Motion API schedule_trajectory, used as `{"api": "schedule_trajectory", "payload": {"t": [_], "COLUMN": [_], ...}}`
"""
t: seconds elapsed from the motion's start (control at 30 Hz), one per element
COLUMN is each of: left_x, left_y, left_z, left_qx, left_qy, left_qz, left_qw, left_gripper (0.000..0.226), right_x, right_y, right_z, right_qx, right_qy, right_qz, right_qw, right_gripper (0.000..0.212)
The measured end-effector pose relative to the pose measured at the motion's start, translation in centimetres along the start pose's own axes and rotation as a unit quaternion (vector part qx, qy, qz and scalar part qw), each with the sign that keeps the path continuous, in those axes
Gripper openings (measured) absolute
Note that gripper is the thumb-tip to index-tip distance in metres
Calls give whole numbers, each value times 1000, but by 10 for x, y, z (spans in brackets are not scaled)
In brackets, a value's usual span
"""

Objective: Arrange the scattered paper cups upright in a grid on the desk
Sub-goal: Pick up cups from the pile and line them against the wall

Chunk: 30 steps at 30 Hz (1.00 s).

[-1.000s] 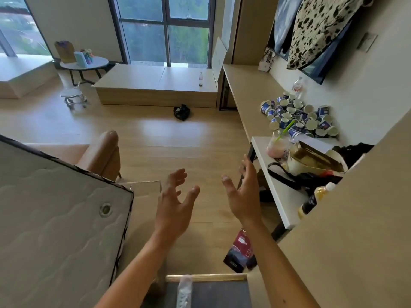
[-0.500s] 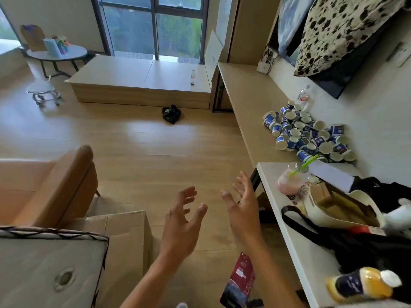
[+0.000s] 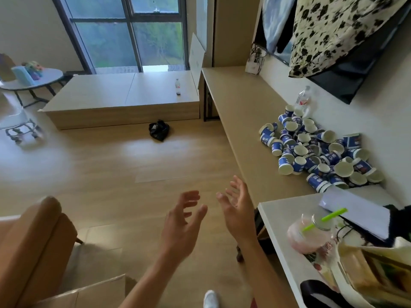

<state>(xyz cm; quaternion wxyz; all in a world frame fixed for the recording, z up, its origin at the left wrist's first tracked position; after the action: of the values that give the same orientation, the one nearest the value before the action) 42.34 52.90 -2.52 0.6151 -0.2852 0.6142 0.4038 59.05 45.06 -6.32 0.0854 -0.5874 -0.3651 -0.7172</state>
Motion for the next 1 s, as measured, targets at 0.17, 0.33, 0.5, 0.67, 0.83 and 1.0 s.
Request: {"api": "schedule_trajectory", "payload": {"t": [0.17,0.33,0.5,0.67,0.83,1.0], "left_x": [-13,-12,7,28,38,36], "left_y": [-45,-88,-126,-155,-180,-211], "left_z": [99,188,274,384,482,567], "left_qx": [30,65,118,172,251,324], "left_qy": [-12,-12,2,-4,4,7], "left_qz": [6,4,-17,-42,-51,-43], "left_qw": [999,998,993,984,967,945], "left_gripper": [28,29,24,17,24,31], "right_x": [-4,-19,-42,-55,-53,-46], "right_y": [16,20,13,-2,-16,-22], "right_z": [99,178,249,343,429,489], "right_qx": [-29,-43,-70,-127,-168,-210], "right_qy": [-13,-36,-71,-99,-125,-141], "right_qz": [7,3,8,4,-7,-11], "right_qw": [999,998,995,987,978,968], "right_gripper": [64,65,65,64,65,106]}}
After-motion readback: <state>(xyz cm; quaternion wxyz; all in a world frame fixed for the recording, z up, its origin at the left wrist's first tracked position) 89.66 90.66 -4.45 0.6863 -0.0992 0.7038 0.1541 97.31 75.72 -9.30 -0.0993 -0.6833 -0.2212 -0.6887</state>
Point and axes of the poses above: each hand's wrist, its own z-axis towards the middle knuckle, its own y-axis out of the back of the hand, x = y × z, the point moved 10 cm from there along z, towards the middle knuckle, and after that the axes turned 11 degrees about -z, right-handed, at the moved point
